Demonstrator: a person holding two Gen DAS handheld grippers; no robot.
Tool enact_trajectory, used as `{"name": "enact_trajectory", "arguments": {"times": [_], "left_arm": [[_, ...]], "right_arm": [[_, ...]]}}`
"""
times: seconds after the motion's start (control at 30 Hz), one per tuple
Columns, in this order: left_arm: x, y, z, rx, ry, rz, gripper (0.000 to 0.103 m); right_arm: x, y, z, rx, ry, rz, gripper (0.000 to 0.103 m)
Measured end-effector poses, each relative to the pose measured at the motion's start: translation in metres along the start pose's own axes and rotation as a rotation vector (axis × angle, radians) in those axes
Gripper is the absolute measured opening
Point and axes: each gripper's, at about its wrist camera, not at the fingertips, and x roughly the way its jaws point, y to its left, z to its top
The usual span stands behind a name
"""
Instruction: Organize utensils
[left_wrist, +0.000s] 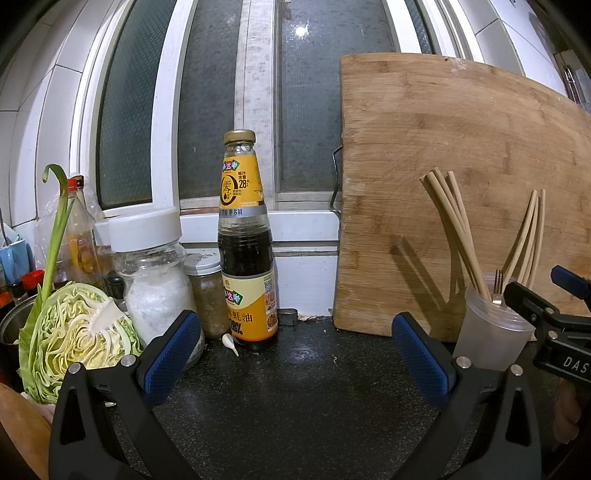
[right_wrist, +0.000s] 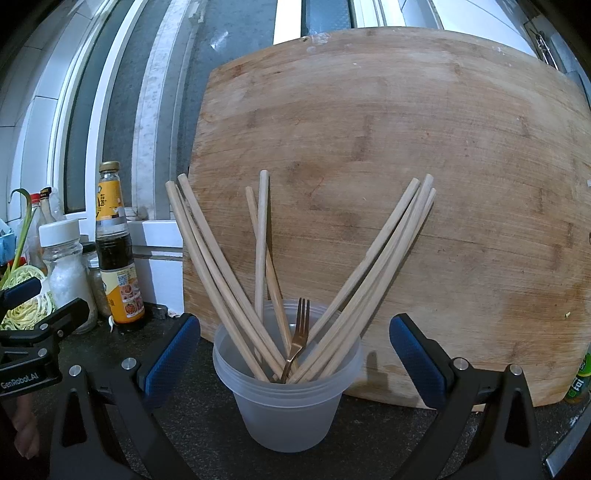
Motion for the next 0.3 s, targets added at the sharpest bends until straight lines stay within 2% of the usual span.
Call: {"name": "enact_trajectory", "arguments": {"times": [0.3], "left_arm": [[0.0009,-0.0002,-0.0004,-0.004,0.005,0.0,0.103]], "right_arm": [[-0.0001,-0.0002,0.0,0.0,0.0,0.001,0.103]]}}
